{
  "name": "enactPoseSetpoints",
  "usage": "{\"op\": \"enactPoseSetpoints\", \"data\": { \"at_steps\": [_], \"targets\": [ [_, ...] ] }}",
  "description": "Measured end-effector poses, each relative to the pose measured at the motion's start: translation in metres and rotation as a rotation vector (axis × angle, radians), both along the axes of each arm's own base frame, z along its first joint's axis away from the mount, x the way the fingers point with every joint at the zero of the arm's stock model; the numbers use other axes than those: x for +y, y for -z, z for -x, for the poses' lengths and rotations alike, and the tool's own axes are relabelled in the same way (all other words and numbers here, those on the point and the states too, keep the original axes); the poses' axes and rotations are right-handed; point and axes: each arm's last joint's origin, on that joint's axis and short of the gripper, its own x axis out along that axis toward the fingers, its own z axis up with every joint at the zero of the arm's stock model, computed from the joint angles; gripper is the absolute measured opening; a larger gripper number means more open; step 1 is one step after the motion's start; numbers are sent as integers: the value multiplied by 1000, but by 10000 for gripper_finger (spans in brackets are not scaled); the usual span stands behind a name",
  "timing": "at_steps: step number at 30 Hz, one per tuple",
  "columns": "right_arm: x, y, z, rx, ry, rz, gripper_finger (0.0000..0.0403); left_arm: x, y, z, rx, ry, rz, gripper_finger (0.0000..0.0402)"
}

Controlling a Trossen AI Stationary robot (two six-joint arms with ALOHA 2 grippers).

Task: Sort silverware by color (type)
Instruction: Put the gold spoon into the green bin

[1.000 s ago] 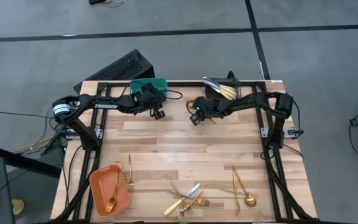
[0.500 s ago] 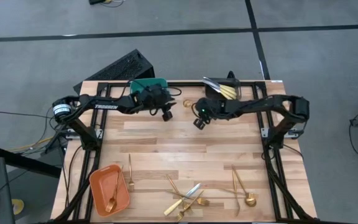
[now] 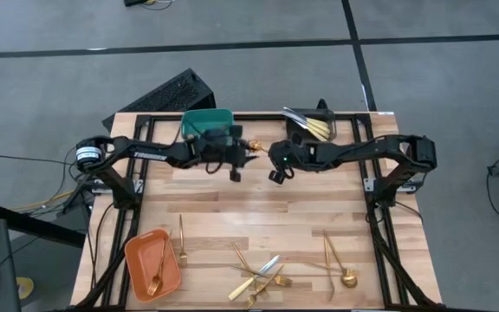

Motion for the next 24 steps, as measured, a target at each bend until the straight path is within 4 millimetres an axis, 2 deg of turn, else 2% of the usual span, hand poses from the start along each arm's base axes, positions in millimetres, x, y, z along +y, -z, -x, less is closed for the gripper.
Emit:
{"op": "enactPoseSetpoints", "data": {
  "at_steps": [4, 9, 12, 16, 22, 24],
  "targets": [
    [0, -3, -2, -30, -12, -8, 49, -10, 13, -15, -12, -33, -180, 118],
    [8, -8, -7, -45, -41, -6, 49, -7, 34, -27, 92, -123, -331, 153],
    [16, -12, -10, -49, -73, 0, 49, -4, 44, -32, 157, -160, -369, 155],
    [22, -15, -13, -55, -95, 6, 49, -3, 48, -35, 220, -232, -427, 126],
    [18, -16, -12, -65, -80, 4, 51, -3, 43, -36, 213, -271, -431, 23],
    [17, -17, -12, -78, -68, -3, 56, -3, 44, -34, 221, -271, -413, 9]
  ]
}}
